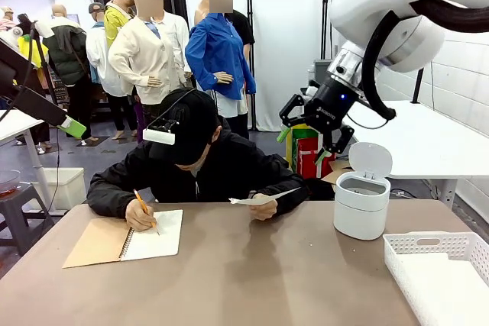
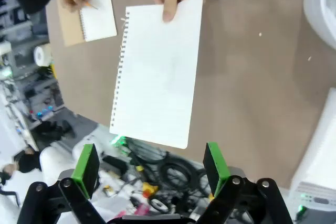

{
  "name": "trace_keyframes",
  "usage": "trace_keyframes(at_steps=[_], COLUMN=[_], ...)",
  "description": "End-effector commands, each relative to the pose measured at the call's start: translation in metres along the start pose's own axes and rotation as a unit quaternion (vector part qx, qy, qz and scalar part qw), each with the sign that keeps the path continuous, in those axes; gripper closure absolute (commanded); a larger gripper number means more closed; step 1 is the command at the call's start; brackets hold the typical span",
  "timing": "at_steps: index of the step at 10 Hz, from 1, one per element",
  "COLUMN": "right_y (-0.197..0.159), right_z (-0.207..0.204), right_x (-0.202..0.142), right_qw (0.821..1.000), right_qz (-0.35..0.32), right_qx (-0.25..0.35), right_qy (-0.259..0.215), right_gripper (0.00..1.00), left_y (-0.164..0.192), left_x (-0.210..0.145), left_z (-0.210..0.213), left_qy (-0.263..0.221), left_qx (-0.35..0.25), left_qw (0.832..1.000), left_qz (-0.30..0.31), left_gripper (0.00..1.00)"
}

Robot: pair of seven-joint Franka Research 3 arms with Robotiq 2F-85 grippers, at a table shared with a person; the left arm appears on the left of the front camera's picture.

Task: Sort the paper based on its condition.
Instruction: If a person hands you a paper, place it in the Organizing basket , and if it's crumpled, put it in the Trash can.

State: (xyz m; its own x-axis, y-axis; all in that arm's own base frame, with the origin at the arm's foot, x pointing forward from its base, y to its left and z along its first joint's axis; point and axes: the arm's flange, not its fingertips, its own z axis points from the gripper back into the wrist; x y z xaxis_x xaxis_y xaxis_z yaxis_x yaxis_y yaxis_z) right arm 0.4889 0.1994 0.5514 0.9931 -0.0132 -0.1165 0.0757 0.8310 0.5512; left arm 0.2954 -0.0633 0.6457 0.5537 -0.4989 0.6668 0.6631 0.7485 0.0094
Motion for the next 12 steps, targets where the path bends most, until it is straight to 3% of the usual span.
trace_keyframes(at_steps=[1, 3, 4, 5, 8, 10, 12], right_y=[-0.006, -0.022, -0.014, -0.02, -0.019, -0.045, -0.065], right_z=[-0.01, -0.022, -0.021, -0.017, -0.019, -0.037, -0.05], right_x=[-0.001, 0.002, -0.001, 0.006, 0.006, 0.029, 0.039], right_qw=[0.998, 0.996, 0.998, 0.997, 0.999, 0.985, 0.978], right_qz=[-0.048, -0.089, 0.008, -0.065, -0.048, -0.115, -0.139], right_qx=[0.049, 0.025, -0.04, 0.03, 0.01, 0.088, 0.102], right_qy=[0.018, 0.009, -0.049, 0.02, 0.005, 0.09, 0.114], right_gripper=[0.0, 0.0, 0.0, 0.0, 0.0, 0.0, 0.0], left_y=[0.001, 0.001, 0.001, 0.001, 0.001, 0.001, 0.001], left_x=[0.0, 0.0, 0.0, 0.0, 0.0, 0.0, 0.0], left_z=[0.001, 0.001, 0.001, 0.001, 0.001, 0.001, 0.001], left_qy=[-0.002, -0.002, -0.002, -0.002, -0.002, -0.002, -0.002], left_qx=[0.0, 0.0, 0.0, 0.0, 0.0, 0.0, 0.0], left_qw=[1.0, 1.0, 1.0, 1.0, 1.0, 1.0, 1.0], left_qz=[0.003, 0.003, 0.003, 0.003, 0.003, 0.003, 0.003], left_gripper=[0.0, 0.0, 0.0, 0.0, 0.0, 0.0, 0.0])
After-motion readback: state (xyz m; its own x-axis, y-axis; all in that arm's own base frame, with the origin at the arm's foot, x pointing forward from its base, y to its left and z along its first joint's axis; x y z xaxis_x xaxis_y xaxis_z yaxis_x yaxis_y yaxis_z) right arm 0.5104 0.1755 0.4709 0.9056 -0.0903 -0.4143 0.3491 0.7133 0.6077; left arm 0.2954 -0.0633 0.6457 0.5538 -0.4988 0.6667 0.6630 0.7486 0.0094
